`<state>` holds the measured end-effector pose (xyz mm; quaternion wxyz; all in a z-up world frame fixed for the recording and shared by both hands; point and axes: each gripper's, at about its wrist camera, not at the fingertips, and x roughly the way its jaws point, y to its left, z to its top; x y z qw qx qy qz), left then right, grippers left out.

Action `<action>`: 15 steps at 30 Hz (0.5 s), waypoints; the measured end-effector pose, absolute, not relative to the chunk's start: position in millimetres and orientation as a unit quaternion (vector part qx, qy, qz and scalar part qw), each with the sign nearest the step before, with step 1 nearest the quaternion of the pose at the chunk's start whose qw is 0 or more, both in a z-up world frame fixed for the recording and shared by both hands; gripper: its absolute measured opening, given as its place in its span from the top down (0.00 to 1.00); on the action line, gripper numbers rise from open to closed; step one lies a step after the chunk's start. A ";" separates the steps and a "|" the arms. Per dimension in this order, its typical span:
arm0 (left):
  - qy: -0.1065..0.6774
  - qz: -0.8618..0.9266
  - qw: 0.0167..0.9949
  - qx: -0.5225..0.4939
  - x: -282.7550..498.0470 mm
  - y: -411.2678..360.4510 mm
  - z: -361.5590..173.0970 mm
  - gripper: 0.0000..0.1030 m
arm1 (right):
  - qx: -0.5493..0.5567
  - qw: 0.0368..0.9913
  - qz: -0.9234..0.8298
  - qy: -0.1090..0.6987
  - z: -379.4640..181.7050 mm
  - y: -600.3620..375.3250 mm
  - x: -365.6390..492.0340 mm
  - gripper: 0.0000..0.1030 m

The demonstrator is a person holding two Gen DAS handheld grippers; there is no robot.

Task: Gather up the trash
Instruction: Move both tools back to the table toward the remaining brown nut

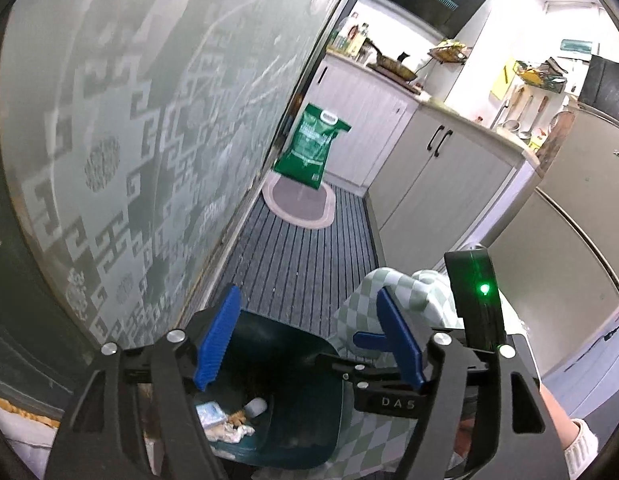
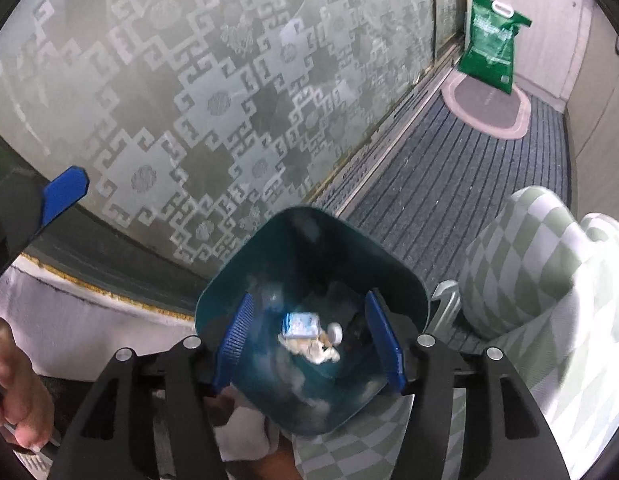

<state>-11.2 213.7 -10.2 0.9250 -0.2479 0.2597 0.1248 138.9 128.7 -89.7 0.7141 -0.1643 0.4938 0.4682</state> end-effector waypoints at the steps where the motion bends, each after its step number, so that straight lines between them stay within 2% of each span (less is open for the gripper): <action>1: 0.253 0.124 0.927 -0.247 -11.9 212.4 -8.2 0.26 | -0.156 0.721 0.468 0.487 -84.9 126.8 140.7 0.42; 9: 0.194 0.111 0.950 -0.219 -17.1 190.3 17.3 0.21 | -0.092 0.768 0.449 0.447 -55.1 99.8 160.1 0.41; 15: 0.167 0.087 0.965 -0.182 -14.9 164.6 29.9 0.14 | -0.039 0.797 0.440 0.412 -30.3 66.4 172.0 0.34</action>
